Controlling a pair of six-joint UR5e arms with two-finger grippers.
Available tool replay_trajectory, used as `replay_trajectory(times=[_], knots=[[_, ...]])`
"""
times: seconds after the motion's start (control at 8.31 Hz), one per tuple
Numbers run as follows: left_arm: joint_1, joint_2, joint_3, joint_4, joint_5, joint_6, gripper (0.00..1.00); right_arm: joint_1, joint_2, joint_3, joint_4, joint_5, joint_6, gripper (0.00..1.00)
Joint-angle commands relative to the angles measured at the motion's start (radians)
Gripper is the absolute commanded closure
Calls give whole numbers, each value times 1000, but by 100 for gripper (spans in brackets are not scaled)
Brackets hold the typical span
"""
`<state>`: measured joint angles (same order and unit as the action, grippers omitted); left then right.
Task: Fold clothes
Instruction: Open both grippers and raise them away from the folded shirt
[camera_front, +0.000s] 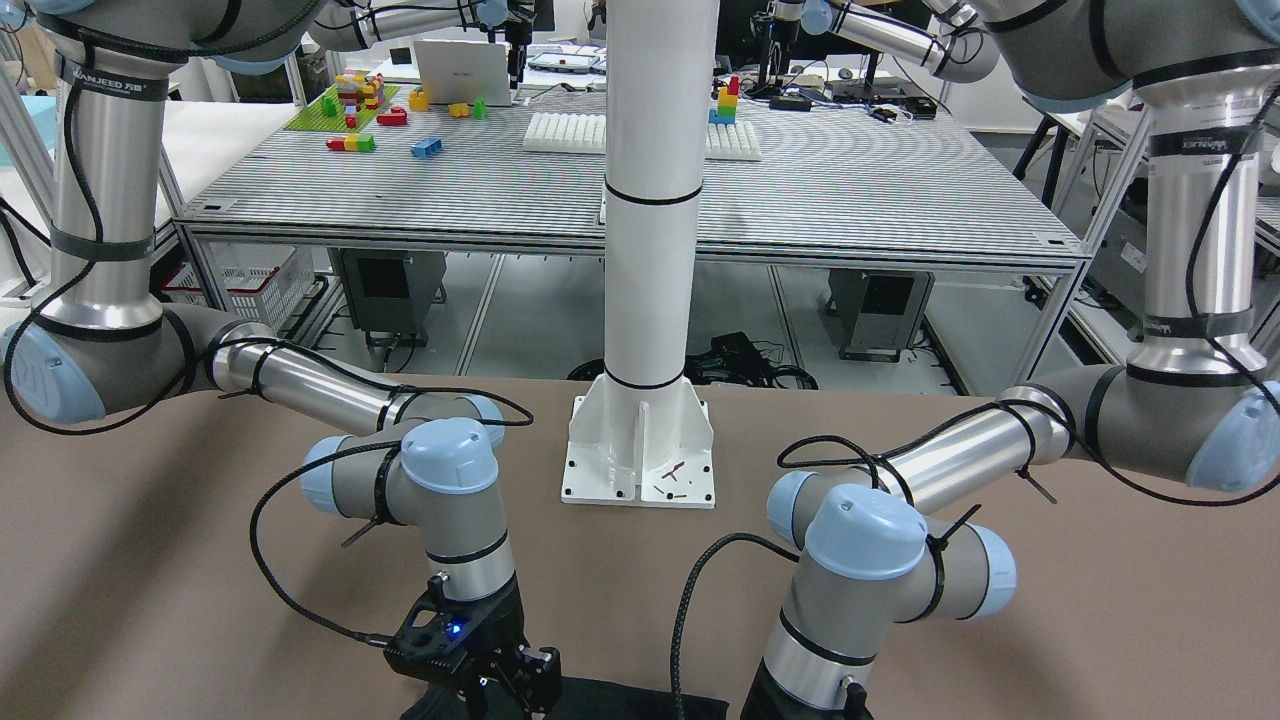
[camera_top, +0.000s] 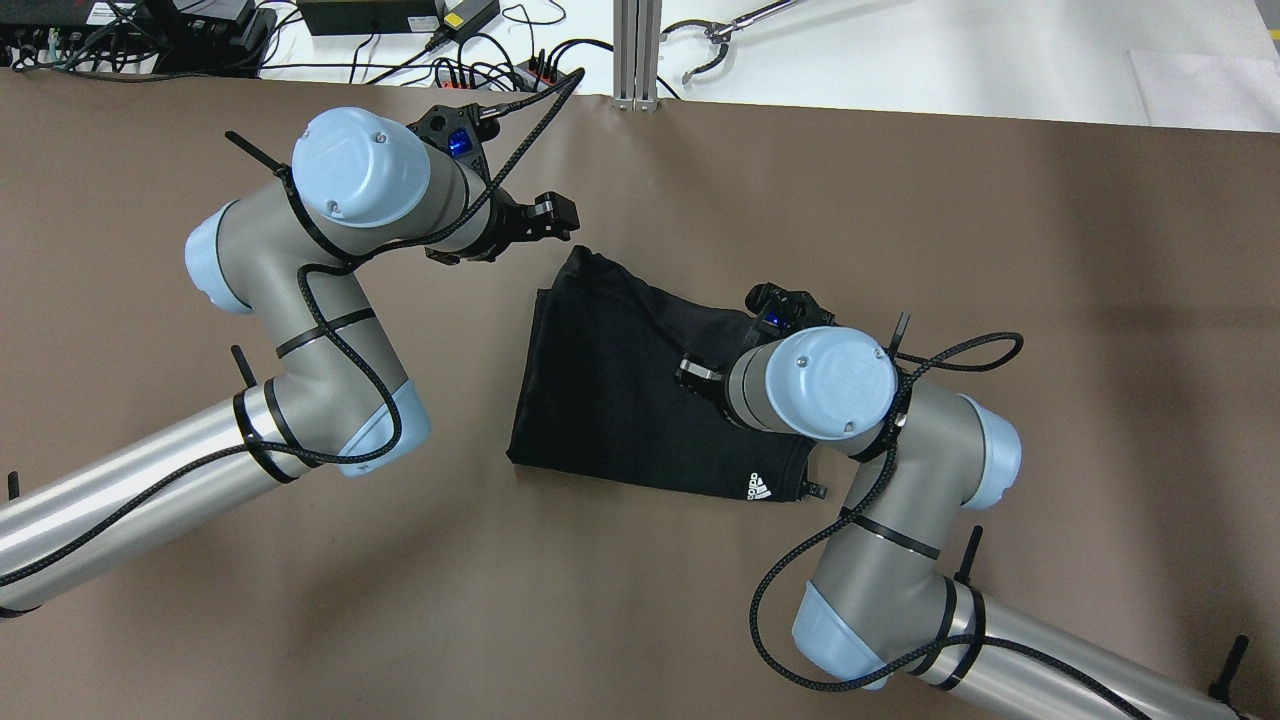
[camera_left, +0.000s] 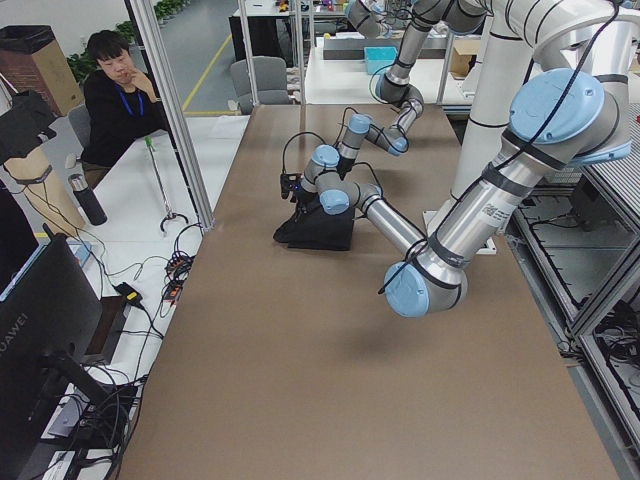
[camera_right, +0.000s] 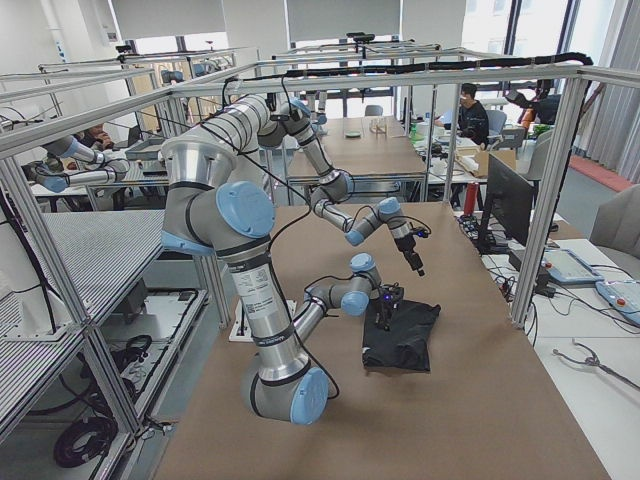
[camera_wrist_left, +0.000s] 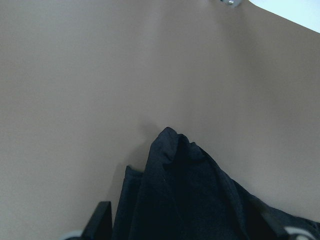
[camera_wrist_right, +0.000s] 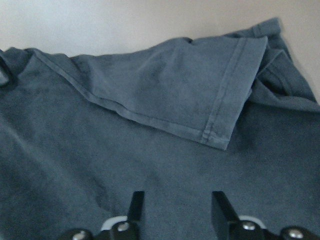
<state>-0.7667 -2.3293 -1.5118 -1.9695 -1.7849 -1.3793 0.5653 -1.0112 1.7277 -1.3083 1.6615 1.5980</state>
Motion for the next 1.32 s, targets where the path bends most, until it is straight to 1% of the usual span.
replay_trajectory(times=[0.0, 0.24, 0.6, 0.72, 0.96, 1.2], knots=[[0, 8, -1, 0, 1, 0, 5, -33, 2, -98, 1, -31, -22, 100], [0, 13, -2, 0, 1, 0, 5, -22, 0, -131, 9, -46, -82, 100], [0, 19, -1, -5, 1, 2, 5, 66, 31, -224, 20, -74, -160, 100], [0, 21, -1, -5, 1, 2, 5, 108, 60, -294, 59, -74, -173, 100], [0, 21, -1, -5, 1, 2, 5, 184, 182, -510, 151, -74, -202, 100], [0, 22, -5, -5, -1, 2, 5, 250, 189, -524, 155, -43, -274, 100]])
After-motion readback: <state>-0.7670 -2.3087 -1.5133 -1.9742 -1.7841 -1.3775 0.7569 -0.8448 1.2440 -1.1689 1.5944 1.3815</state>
